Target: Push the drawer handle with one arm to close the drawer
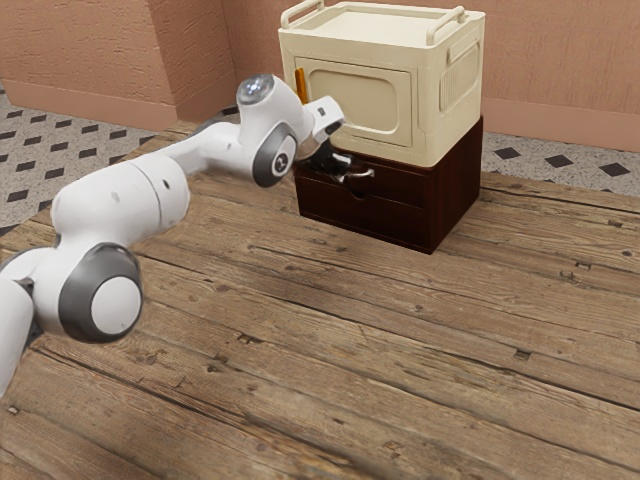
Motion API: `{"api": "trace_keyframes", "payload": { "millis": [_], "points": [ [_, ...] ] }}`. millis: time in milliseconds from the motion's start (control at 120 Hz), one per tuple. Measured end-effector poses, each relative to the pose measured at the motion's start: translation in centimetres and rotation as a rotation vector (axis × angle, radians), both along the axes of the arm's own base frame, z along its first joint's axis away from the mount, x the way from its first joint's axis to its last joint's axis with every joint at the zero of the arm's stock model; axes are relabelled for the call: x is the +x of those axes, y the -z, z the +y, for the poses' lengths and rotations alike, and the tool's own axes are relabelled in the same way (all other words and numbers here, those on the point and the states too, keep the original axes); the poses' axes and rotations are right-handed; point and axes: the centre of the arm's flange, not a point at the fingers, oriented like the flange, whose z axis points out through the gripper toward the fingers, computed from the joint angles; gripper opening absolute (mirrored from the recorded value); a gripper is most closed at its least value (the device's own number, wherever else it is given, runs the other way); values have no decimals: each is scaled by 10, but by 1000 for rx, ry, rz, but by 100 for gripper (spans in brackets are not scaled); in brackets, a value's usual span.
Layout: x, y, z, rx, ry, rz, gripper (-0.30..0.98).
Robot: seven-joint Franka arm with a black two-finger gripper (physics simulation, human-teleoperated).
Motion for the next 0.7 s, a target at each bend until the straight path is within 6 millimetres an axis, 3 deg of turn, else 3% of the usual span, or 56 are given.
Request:
{"api": "trace_keyframes", "payload": {
  "millis": [42, 108, 175, 267, 317, 383, 458, 575, 700],
  "points": [
    [-9, -8, 5, 9, -1, 27, -10],
    [-45, -39, 10, 40, 0, 85, -10],
    [-100, -100, 3, 83, 7, 134, -10],
    [-187, -218, -23, 140, 26, 212, -10],
    [-224, -246, -24, 154, 31, 295, -10],
    [-263, -261, -24, 174, 50, 404, -10],
    [-286, -262, -30, 181, 100, 506, -10],
    [-290, -253, -41, 208, 220, 612, -9],
    [-293, -241, -48, 268, 335, 689, 19]
  ]
}}
